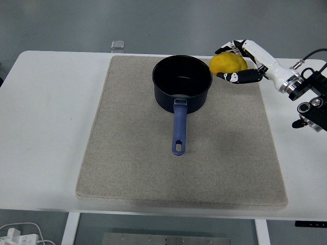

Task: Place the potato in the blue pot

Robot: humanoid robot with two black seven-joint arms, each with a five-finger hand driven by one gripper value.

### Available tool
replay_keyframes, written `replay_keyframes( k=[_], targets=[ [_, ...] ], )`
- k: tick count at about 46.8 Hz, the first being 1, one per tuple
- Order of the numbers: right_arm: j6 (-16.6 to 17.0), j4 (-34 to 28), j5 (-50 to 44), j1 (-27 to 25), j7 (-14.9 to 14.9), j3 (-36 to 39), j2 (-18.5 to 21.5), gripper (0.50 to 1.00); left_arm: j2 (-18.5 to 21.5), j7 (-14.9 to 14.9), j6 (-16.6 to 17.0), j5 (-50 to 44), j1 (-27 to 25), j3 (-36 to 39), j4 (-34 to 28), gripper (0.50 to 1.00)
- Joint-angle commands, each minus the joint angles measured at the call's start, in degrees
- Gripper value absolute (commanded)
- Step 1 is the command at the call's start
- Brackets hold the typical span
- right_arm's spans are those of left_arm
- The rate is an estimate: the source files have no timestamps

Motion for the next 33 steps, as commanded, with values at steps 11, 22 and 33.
replay_keyframes(
  k=[11, 22, 33],
  targets=[
    [0.4, -2.3, 2.9, 8.2, -0.6, -8.9, 4.0, 0.500, 0.0, 0.0, -0.1, 0.0, 0.0, 0.0, -0.1, 0.999],
    [0.4, -8.3, 3.5, 9.0, -0.7, -9.4, 12.9, 0.500, 0.0, 0.0, -0.1, 0.0, 0.0, 0.0, -1.4, 0.999],
    [1.5, -16.3, 3.3, 8.7, -0.6, -9.5, 19.1, 0.500, 0.0, 0.0, 0.0, -0.1, 0.0, -0.1, -1.3, 0.999]
  ],
)
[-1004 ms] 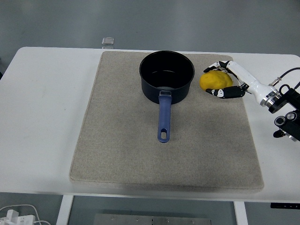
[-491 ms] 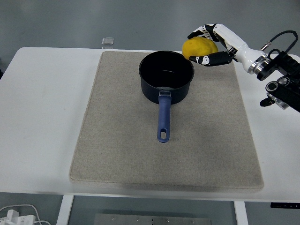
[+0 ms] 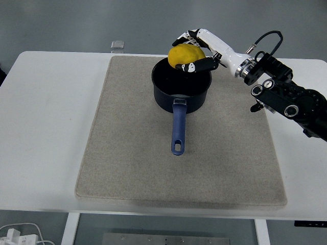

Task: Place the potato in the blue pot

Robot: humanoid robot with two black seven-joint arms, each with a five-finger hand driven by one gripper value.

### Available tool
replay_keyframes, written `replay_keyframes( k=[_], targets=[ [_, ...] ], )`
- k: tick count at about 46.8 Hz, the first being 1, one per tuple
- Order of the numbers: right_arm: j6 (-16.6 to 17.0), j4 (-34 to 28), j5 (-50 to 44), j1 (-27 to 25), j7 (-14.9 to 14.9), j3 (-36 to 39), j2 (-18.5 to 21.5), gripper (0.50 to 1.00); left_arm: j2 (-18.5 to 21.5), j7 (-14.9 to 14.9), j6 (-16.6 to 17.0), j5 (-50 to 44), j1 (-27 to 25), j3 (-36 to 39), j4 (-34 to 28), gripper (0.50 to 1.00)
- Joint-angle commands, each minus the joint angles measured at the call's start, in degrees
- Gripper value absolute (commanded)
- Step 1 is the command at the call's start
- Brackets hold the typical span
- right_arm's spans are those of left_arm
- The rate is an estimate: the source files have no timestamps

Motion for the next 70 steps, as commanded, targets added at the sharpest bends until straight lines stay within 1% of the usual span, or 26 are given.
replay_keyframes(
  k=[1, 8, 14, 30, 41, 46, 53, 56, 58, 59, 64, 66, 67, 70],
  targets=[
    [0.5, -1.6, -0.2, -0.3, 0.0, -0.1, 1.4, 0.500, 0.0, 0.0, 0.0, -0.1, 0.1, -0.1, 0.2, 0.999],
    [0.1, -5.3, -0.3, -0.3, 0.1, -1.3, 3.9, 0.500, 0.0, 0.0, 0.0, -0.1, 0.2, -0.1, -0.1, 0.999],
    [-0.1, -7.7, 0.0, -0.3, 0.4, -1.3, 5.0, 0.500, 0.0, 0.0, 0.0, 0.0, 0.2, 0.0, -0.2, 0.999],
    [-1.4, -8.3, 0.1, -0.6, 0.5, -0.5, 7.0, 0.500, 0.0, 0.0, 0.0, 0.0, 0.2, 0.0, -0.1, 0.999],
    [-1.7, -10.6, 0.3, -1.7, 0.7, -0.4, 7.0, 0.500, 0.0, 0.0, 0.0, -0.1, 0.1, -0.1, -0.1, 0.999],
    [-2.6, -10.7, 0.8, -2.2, 0.7, -0.4, 7.0, 0.500, 0.0, 0.0, 0.0, 0.0, 0.2, 0.0, -0.1, 0.999],
    [-2.6, -10.7, 2.1, -2.4, 0.8, -0.4, 7.0, 0.502, 0.0, 0.0, 0.0, -0.1, 0.2, -0.1, 0.0, 0.999],
    [-2.6, -10.7, 2.7, -2.4, 0.8, -0.4, 7.0, 0.594, 0.0, 0.0, 0.0, -0.1, 0.2, -0.1, 0.0, 0.999],
    [-2.6, -10.7, 2.9, -2.4, 0.9, -0.4, 7.0, 0.639, 0.0, 0.0, 0.0, -0.1, 0.2, -0.1, 0.0, 0.999],
    [-2.6, -10.7, 3.0, -2.4, 0.8, -0.4, 7.0, 0.656, 0.0, 0.0, 0.0, -0.1, 0.2, -0.1, 0.0, 0.999],
    [-2.6, -10.7, 3.1, -2.5, 0.8, -0.4, 7.0, 0.703, 0.0, 0.0, 0.0, -0.1, 0.2, -0.1, 0.0, 0.999],
    [-2.6, -10.7, 3.1, -2.5, 0.8, -0.3, 7.0, 0.764, 0.0, 0.0, 0.0, -0.1, 0.2, -0.1, 0.0, 0.999],
    [-2.6, -10.7, 3.1, -2.5, 0.8, -0.3, 7.0, 0.786, 0.0, 0.0, 0.0, -0.1, 0.2, -0.1, 0.0, 0.999],
    [-2.6, -10.7, 3.2, -2.5, 0.9, -0.3, 7.0, 0.811, 0.0, 0.0, 0.0, -0.1, 0.2, -0.1, 0.1, 0.999]
  ],
)
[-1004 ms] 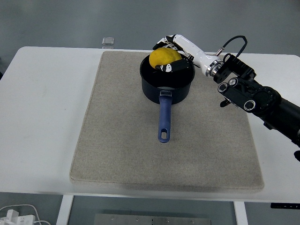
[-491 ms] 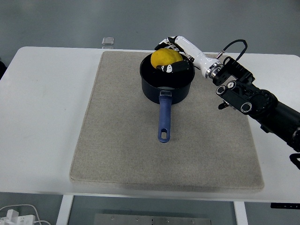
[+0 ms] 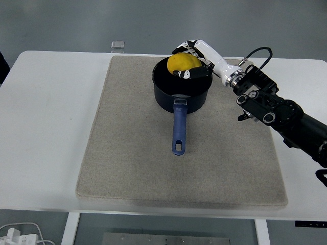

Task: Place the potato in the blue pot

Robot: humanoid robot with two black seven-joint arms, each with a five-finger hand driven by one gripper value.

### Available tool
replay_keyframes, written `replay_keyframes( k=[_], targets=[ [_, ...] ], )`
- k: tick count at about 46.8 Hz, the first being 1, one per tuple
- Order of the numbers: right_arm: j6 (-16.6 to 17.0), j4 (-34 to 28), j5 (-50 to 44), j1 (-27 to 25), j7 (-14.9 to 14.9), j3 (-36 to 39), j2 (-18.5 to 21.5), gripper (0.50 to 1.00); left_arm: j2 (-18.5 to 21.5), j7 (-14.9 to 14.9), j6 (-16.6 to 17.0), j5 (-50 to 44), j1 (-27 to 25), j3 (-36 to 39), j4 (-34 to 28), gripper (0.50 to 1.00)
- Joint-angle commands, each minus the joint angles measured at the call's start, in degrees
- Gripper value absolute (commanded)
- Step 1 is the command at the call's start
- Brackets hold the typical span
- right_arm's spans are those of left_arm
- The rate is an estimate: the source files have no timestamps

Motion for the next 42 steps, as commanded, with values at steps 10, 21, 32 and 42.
replay_keyframes(
  k=[10, 21, 32, 42],
  targets=[
    [0.0, 0.0, 0.1, -0.7, 0.0, 0.1, 0.0, 0.901, 0.0, 0.0, 0.0, 0.0, 0.0, 0.0, 0.1, 0.999],
    [-0.2, 0.1, 0.1, -0.6, 0.0, 0.1, 0.0, 0.901, 0.0, 0.0, 0.0, 0.0, 0.0, 0.0, 0.1, 0.999],
    [-0.1, 0.1, 2.6, -0.3, -0.3, 2.7, 0.0, 0.903, 0.0, 0.0, 0.0, 0.0, 0.0, 0.0, 0.0, 0.999],
    [0.4, 0.1, 11.3, 0.4, -0.9, 5.7, -0.6, 0.903, 0.0, 0.0, 0.0, 0.0, 0.0, 0.0, 0.0, 0.999]
  ],
)
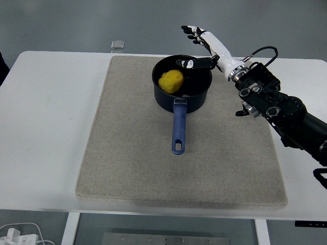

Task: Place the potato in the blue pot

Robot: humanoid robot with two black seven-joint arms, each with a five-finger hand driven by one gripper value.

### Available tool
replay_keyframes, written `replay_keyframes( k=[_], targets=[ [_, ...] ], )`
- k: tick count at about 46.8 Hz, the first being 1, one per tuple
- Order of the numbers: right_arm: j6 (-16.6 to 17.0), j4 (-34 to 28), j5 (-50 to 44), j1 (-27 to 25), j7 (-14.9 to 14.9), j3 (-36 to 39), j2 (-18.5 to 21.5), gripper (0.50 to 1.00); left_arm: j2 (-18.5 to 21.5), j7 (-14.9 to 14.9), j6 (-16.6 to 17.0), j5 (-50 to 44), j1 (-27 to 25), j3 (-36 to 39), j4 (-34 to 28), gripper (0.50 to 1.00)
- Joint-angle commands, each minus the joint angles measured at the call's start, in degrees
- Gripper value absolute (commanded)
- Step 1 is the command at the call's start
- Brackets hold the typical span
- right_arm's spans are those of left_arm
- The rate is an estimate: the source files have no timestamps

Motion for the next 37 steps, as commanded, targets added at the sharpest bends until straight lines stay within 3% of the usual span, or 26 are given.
replay_keyframes(
  k=[1, 11, 25, 29, 37],
  targets=[
    [0.1, 0.0, 5.3, 0.1, -0.5, 0.9, -0.6, 0.903, 0.0, 0.0, 0.0, 0.0, 0.0, 0.0, 0.0, 0.999],
    [0.6, 0.0, 23.9, 0.2, -8.2, 5.3, -2.7, 0.905, 0.0, 0.0, 0.0, 0.0, 0.0, 0.0, -0.1, 0.999],
    [4.3, -0.2, 43.8, 0.2, -18.1, 15.6, -7.7, 0.903, 0.0, 0.0, 0.0, 0.0, 0.0, 0.0, 0.0, 0.999],
    [4.6, -0.3, 47.7, 0.2, -19.4, 16.8, -8.1, 0.903, 0.0, 0.0, 0.0, 0.0, 0.0, 0.0, -0.1, 0.999],
    [4.6, -0.3, 48.7, -0.1, -18.8, 17.1, -9.0, 0.905, 0.0, 0.0, 0.0, 0.0, 0.0, 0.0, -0.1, 0.999]
  ],
)
